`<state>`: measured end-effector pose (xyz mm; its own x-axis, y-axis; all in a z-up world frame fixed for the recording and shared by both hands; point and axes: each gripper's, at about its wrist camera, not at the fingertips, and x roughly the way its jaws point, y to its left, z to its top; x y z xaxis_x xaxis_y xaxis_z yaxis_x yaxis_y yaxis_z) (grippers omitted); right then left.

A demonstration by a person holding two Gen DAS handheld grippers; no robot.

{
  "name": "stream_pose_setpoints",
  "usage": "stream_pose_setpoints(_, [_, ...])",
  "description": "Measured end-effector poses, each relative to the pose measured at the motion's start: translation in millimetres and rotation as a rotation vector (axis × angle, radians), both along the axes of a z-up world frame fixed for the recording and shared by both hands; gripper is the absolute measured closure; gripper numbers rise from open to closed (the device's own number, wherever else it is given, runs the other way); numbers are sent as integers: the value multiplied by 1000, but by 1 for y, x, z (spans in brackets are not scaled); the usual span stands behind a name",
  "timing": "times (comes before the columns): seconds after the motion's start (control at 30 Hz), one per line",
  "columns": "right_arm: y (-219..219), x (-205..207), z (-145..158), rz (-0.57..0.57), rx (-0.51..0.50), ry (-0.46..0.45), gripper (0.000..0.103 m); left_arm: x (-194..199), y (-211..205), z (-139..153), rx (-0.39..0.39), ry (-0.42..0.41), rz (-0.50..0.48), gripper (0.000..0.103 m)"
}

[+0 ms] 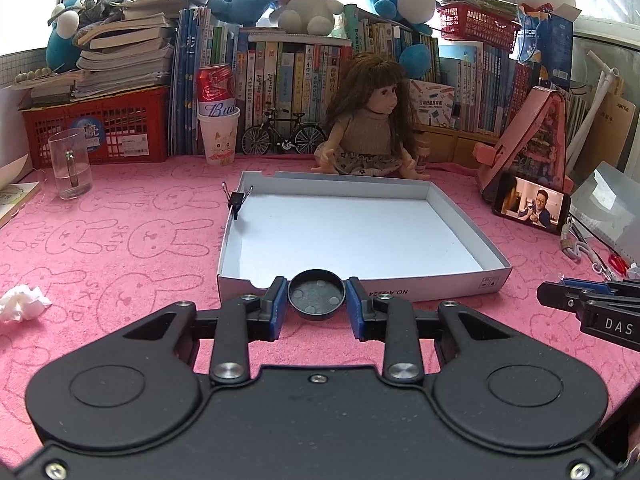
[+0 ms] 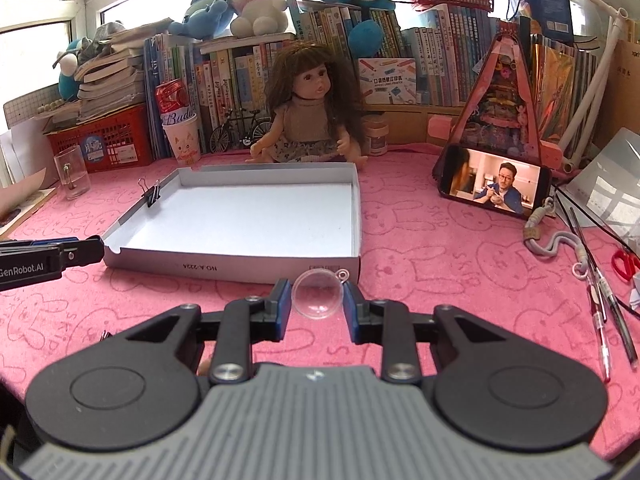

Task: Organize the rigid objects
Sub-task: 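Carry the black lid in the left tool while the right tool carries the dome into the white box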

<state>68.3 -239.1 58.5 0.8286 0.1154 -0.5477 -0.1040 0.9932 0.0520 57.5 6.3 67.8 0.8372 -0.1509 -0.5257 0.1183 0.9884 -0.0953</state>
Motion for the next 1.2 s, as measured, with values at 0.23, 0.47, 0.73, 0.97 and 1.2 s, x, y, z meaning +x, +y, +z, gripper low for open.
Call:
stream_pose_setpoints(0.23, [2, 14, 2, 10, 11, -6, 70, 19, -1, 1, -35, 18, -1, 73])
stream_pose_setpoints(0.47, [8, 30, 3, 29, 21, 3, 70, 39, -9, 0, -50, 36, -13, 73])
stream_pose_setpoints(0.73, [11, 52, 1, 38, 39, 25, 70, 58, -16, -4, -60, 57, -17, 73])
stream_pose_setpoints(0.97, [12, 78, 0, 47, 31, 46, 70, 89, -13, -3, -71, 96, -12, 73])
stream_pose_setpoints(1.2, [9, 116, -8, 48, 74, 112, 70, 128, -8, -13, -69, 159, 10, 73])
